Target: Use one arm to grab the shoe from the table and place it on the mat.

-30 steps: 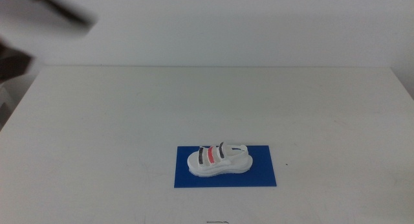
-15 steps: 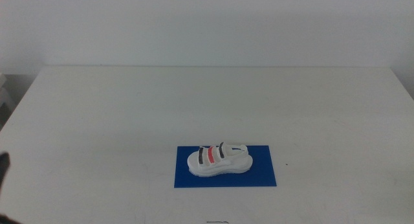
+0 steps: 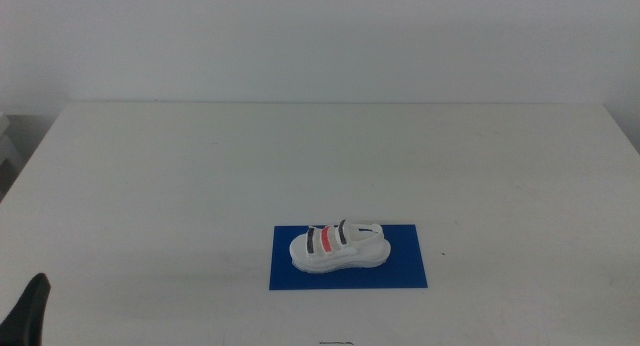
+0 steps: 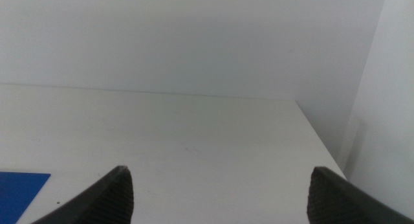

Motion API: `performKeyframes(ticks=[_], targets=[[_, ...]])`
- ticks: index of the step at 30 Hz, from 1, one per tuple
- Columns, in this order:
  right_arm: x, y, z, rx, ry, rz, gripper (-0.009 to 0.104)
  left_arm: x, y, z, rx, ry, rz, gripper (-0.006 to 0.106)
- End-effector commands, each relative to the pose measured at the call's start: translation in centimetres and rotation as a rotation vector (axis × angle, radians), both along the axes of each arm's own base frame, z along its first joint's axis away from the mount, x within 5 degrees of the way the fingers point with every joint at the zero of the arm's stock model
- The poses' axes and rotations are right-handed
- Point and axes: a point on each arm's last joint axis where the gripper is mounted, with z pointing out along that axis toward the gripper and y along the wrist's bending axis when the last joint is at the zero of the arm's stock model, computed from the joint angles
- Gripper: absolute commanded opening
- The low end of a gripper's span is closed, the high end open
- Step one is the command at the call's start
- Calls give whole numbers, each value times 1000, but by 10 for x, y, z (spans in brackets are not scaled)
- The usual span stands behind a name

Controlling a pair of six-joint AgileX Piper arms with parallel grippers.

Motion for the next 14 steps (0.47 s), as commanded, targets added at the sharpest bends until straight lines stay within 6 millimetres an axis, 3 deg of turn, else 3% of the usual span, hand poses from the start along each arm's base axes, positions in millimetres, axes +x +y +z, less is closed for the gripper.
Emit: performKeyframes(ticks=[1, 14], targets=[[-2, 0, 14, -15, -113, 1, 94, -2, 0, 6, -66, -102, -1, 94], [-2, 0, 14, -15, -113, 1, 94, -10, 0, 0, -75, -78, -2, 94]])
